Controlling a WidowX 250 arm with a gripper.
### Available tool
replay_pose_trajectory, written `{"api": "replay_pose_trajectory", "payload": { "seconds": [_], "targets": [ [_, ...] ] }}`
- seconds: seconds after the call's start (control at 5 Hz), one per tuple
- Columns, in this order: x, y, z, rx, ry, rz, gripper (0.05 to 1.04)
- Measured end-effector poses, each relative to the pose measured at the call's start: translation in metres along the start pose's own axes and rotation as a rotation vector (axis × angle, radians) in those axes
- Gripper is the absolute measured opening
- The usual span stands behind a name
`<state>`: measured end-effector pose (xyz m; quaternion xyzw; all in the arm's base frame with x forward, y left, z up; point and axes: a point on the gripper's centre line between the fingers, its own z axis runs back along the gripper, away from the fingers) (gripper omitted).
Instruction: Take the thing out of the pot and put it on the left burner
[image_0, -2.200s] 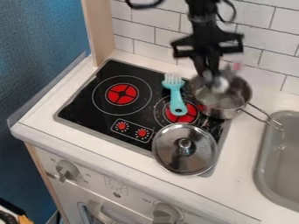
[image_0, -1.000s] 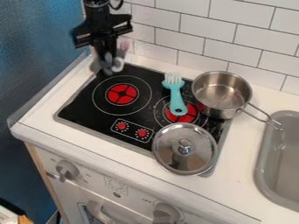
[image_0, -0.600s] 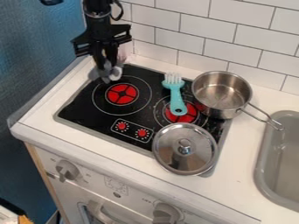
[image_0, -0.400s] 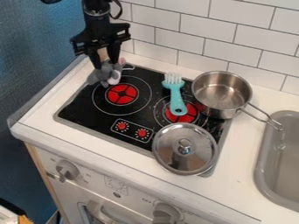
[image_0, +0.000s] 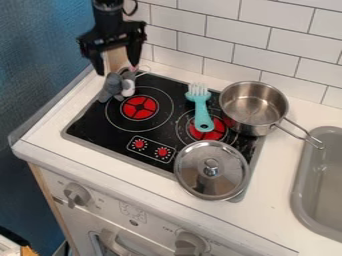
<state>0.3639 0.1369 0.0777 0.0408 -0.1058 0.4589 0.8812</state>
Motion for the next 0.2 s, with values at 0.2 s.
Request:
{"api": "replay_pose_trajectory", "payload": {
  "seconds": [0.2],
  "targets": [
    [0.0018, -0.0046, 0.0261, -0.049, 0.0, 0.006, 1.001]
  ]
}}
